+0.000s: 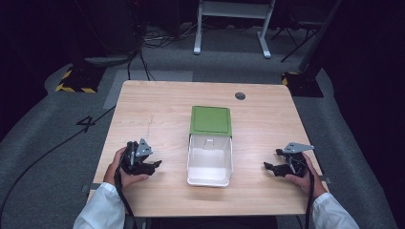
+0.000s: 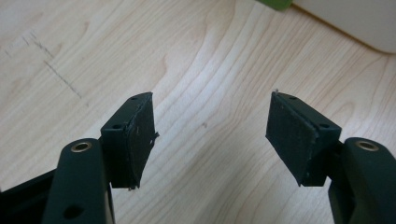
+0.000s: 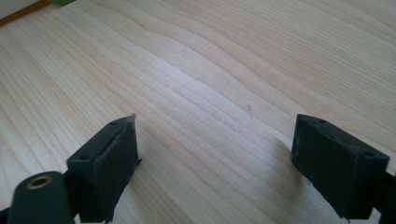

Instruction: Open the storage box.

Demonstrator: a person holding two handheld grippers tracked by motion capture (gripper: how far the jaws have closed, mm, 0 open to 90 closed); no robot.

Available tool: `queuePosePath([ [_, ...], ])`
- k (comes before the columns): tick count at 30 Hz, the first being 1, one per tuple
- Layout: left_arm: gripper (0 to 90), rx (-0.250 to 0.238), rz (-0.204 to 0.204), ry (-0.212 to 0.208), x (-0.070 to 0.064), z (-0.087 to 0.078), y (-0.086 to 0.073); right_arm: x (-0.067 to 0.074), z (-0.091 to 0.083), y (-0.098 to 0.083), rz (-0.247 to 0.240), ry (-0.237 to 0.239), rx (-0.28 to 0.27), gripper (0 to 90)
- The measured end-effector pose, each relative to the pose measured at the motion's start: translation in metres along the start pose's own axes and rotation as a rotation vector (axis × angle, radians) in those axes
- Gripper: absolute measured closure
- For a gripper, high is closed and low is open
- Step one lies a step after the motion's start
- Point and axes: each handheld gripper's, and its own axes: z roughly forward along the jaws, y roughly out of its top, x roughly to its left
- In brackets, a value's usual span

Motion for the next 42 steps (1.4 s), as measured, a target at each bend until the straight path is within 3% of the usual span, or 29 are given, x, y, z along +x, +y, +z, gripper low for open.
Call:
queuePosePath([
  [13, 28.9, 0.018, -0.060, -0.039, 0.005, 0.006, -0.023, 0.000, 0.000, 0.000, 0.001, 0.000, 0.000, 14.8],
  [19, 27.5, 0.020, -0.111, -0.072, 0.010, 0.008, -0.034, 0.000, 0.000, 0.000, 0.001, 0.000, 0.000, 14.8],
  [26, 23.2, -0.048, -0.136, -0.068, 0.012, 0.005, -0.049, 0.000, 0.000, 0.000, -0.001, 0.002, 0.000, 14.8],
  [30, 19.1, -0.039, -0.140, -0.031, 0.011, 0.002, -0.052, -0.001, 0.000, 0.000, -0.004, 0.005, 0.000, 14.7],
  [31, 19.1, -0.042, -0.155, -0.032, 0.010, 0.002, -0.053, -0.001, 0.000, 0.000, -0.004, 0.005, 0.000, 14.7],
  [42, 18.0, -0.037, -0.161, -0.024, 0.010, 0.001, -0.053, -0.001, 0.001, 0.001, -0.009, 0.012, 0.001, 14.8],
])
